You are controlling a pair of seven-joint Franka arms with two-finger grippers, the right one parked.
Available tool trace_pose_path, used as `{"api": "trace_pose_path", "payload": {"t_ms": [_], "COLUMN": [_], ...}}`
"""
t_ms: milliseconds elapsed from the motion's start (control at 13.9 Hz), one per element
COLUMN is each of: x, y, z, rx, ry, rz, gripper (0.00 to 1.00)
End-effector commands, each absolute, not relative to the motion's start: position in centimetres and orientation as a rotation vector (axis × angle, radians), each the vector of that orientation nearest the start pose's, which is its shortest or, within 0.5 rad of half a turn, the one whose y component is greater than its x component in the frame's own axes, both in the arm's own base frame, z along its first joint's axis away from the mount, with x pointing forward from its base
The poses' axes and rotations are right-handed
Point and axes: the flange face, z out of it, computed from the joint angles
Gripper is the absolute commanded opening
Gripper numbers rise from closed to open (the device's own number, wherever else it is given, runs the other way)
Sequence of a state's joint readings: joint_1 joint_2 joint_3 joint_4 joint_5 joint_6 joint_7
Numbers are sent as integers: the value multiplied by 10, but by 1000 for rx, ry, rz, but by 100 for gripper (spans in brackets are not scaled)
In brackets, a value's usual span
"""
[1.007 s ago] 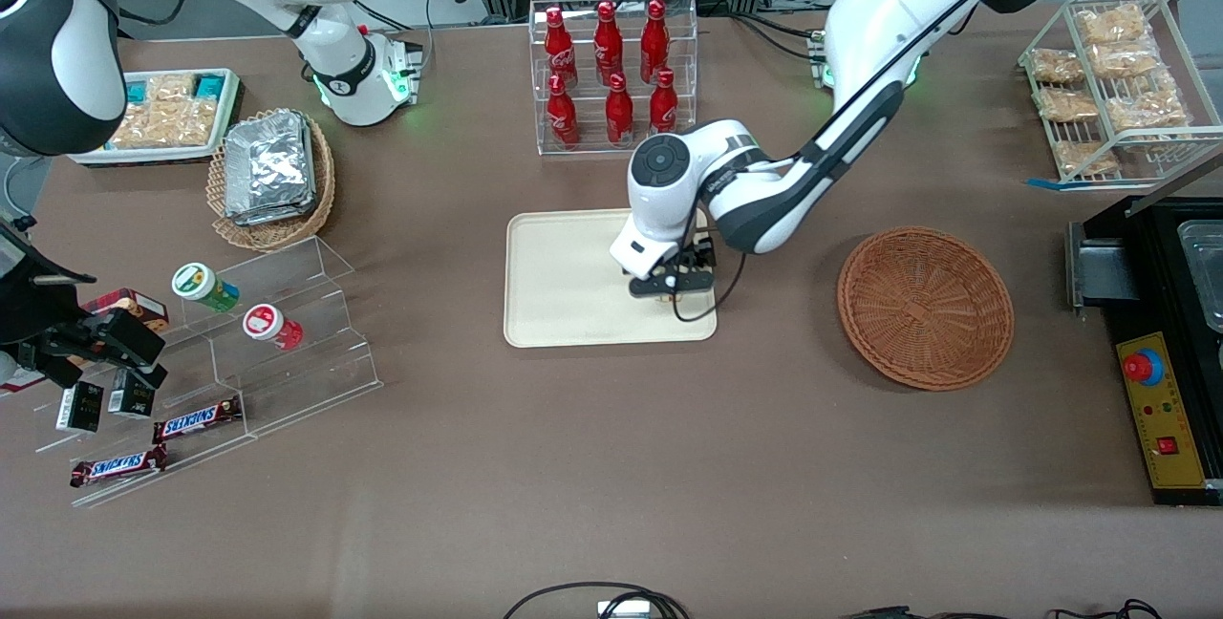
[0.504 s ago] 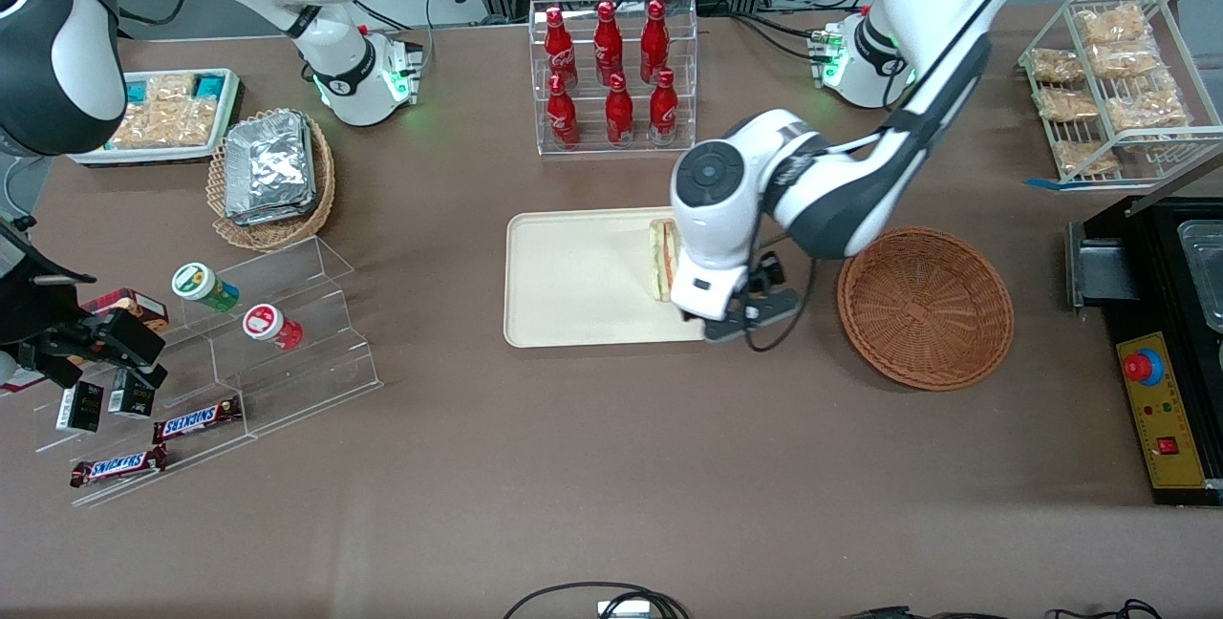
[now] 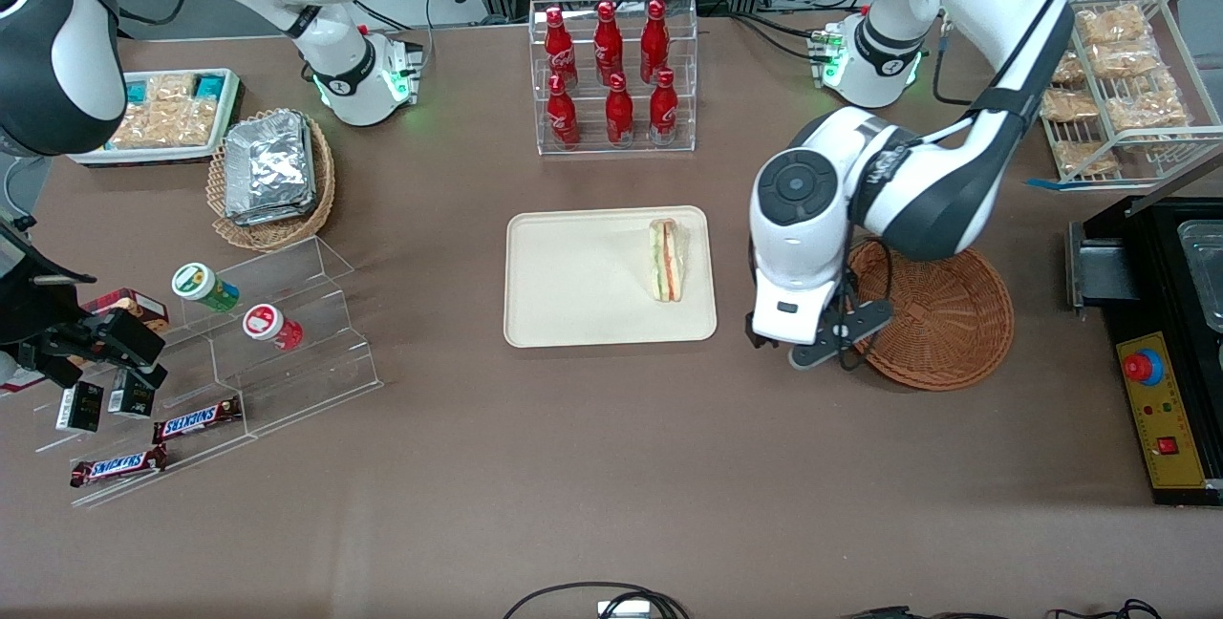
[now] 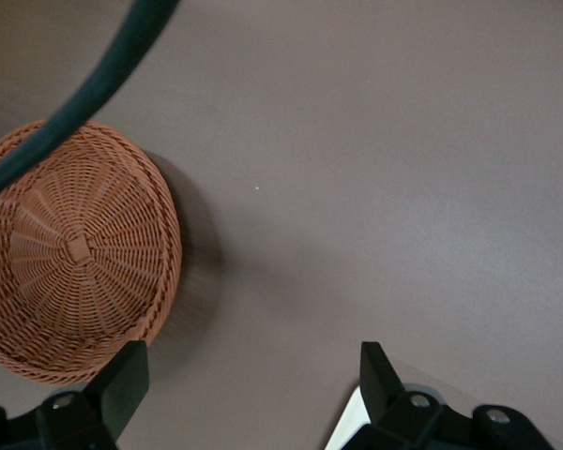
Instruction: Place sandwich from basket to tray
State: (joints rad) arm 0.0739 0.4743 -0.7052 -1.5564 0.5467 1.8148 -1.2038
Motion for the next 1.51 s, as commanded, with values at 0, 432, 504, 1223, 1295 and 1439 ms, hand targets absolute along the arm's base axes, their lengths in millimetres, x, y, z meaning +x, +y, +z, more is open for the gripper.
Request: {"api": "trace_pose_path", "payload": {"t_ms": [0,432,504,1223,1295,1439], "x": [596,591,587,543,543,542], "y": [-257,-139,-118,-39,-40,-42], "z": [452,528,539,611,613,613], "rx": [-2865,-2975,-2996,-3101,-3112,-3117], "ry": [-614,-376,-326,266,267,277], "rz": [-155,3,32,139,132,132], "gripper": [99,99,99,99,99,99]}}
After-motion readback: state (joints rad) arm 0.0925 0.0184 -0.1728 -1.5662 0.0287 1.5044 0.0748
